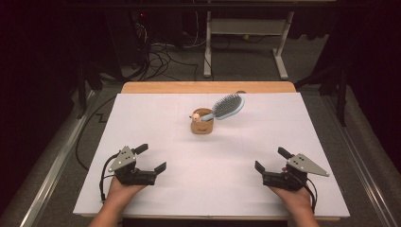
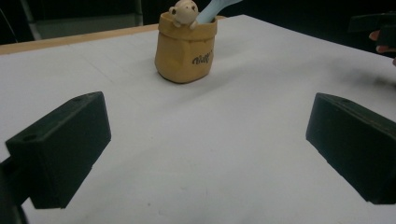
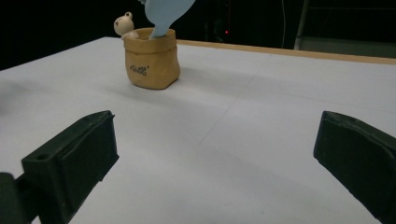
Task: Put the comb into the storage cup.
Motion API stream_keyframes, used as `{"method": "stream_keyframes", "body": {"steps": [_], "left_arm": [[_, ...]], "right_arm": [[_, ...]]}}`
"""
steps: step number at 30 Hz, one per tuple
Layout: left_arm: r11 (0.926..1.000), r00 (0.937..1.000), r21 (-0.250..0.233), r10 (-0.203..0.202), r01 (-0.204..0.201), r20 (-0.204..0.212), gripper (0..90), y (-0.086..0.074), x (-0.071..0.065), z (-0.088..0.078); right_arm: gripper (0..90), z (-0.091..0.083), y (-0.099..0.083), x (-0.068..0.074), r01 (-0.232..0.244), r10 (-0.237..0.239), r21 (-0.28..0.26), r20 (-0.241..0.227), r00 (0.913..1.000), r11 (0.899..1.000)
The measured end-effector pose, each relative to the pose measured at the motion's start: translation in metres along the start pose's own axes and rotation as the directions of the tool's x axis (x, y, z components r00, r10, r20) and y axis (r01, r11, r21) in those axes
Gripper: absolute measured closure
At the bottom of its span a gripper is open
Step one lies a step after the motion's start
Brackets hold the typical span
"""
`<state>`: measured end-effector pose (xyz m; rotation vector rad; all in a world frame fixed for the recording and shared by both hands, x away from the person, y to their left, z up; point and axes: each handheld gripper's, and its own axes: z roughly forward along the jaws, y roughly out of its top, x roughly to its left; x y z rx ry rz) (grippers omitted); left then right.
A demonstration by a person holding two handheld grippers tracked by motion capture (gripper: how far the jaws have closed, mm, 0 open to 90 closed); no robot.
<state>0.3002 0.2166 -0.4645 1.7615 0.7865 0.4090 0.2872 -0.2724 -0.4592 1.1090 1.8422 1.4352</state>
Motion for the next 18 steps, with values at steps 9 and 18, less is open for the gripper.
{"method": "stream_keyframes", "body": {"steps": [9,18], "left_arm": [[0.9995,0.9996,0.024,0.021,-0.022,0.017,0.6,-0.002,-0.006,0.004],[0.9998,0.9998,0.009,0.018,-0.018,0.013,0.6,-0.001,-0.006,0.005]], "right_arm": [[0.2,-0.022,-0.003,-0.008,-0.008,0.009,-0.035,0.027,0.9996,0.999],[0.2,-0.018,-0.004,-0.009,0.006,-0.005,-0.027,0.034,0.9994,1.000]]}}
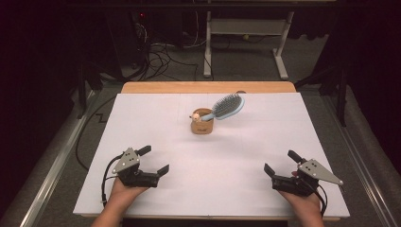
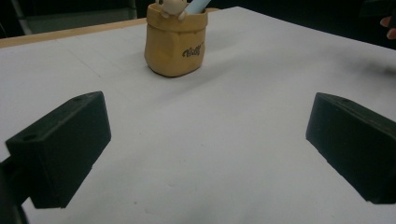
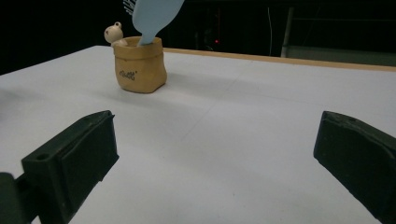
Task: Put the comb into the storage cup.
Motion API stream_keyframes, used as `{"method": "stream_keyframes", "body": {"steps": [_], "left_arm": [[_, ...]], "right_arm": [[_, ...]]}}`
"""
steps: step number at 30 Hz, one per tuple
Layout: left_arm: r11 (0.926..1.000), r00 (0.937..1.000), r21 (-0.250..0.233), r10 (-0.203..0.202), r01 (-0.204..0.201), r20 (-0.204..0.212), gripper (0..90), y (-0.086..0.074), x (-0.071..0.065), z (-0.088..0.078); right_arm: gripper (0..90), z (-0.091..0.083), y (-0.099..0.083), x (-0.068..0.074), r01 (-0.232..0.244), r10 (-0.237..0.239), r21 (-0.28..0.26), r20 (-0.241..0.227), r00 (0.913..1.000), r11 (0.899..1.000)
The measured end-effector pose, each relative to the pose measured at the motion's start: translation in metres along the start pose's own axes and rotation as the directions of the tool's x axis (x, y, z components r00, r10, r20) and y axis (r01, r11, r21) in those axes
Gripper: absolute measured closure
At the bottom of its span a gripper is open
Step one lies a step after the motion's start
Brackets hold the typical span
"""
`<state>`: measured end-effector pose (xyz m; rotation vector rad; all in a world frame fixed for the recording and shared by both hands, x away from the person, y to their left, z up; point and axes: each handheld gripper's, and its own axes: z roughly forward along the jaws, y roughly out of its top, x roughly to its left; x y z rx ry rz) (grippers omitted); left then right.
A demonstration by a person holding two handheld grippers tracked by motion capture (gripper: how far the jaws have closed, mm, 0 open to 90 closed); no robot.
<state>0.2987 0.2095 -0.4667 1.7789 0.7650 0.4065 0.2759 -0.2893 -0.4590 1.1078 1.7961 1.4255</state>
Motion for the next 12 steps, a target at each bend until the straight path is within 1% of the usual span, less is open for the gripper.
{"method": "stream_keyframes", "body": {"steps": [6,12], "left_arm": [[1.0000,1.0000,0.001,0.002,-0.002,0.005,0.6,0.0000,-0.0010,0.0004],[1.0000,1.0000,-0.006,-0.002,0.002,0.001,0.6,0.0002,-0.0002,-0.0003]], "right_arm": [[0.2,0.0000,-0.0002,0.0017,0.007,-0.007,0.002,0.002,1.0000,1.000],[0.2,0.0012,-0.0014,0.0020,0.010,-0.010,0.009,0.001,0.9999,1.000]]}}
